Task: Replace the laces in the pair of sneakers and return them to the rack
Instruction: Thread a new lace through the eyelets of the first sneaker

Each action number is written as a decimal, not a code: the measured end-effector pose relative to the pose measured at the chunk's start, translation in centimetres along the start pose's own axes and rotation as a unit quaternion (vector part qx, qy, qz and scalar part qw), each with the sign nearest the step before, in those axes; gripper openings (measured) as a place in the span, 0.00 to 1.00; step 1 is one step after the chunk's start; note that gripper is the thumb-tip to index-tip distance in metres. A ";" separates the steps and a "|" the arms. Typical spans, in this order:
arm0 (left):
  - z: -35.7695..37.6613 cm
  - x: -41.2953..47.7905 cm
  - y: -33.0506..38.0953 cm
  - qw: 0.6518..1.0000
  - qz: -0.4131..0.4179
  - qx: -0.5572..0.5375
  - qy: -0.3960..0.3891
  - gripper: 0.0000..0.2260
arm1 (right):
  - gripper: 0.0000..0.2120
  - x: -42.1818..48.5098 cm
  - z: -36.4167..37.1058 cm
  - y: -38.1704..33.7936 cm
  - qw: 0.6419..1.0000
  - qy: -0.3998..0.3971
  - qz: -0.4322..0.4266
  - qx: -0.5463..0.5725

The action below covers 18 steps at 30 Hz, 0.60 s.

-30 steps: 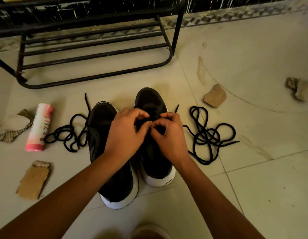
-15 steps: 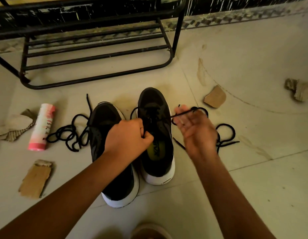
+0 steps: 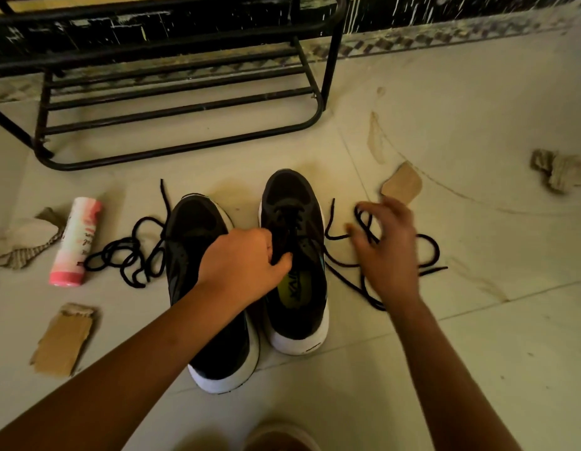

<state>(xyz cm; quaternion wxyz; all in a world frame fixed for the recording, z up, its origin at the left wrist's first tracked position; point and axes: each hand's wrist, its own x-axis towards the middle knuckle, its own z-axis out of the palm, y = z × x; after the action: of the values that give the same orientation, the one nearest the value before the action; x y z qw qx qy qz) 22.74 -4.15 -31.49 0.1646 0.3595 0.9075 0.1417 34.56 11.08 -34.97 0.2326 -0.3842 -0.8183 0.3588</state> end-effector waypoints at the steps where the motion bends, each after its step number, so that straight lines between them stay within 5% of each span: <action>1: -0.1 0.1 -0.2 1.000 0.005 0.019 -0.009 0.16 | 0.16 -0.5 0.8 -1.4 0.997 -0.055 -0.048 0.000; 4: 0.1 0.3 -0.5 0.999 0.006 0.036 -0.023 0.15 | 0.14 -1.3 2.5 -3.3 0.979 -0.177 -0.094 -0.027; 13: 0.5 0.2 -1.5 0.999 -0.005 0.032 -0.008 0.11 | 0.03 -0.4 1.2 -1.5 0.988 -0.150 -0.015 0.042; 18: 0.4 0.5 -1.1 0.999 -0.006 0.025 -0.020 0.12 | 0.12 -2.0 2.6 -1.8 0.982 -0.180 -0.036 0.038</action>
<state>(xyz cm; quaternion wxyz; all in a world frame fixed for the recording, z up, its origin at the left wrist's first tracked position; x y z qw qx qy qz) 21.86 -4.51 -32.36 0.1749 0.3605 0.9096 0.1105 33.24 7.68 -35.44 0.1089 -0.2748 -0.8455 0.4447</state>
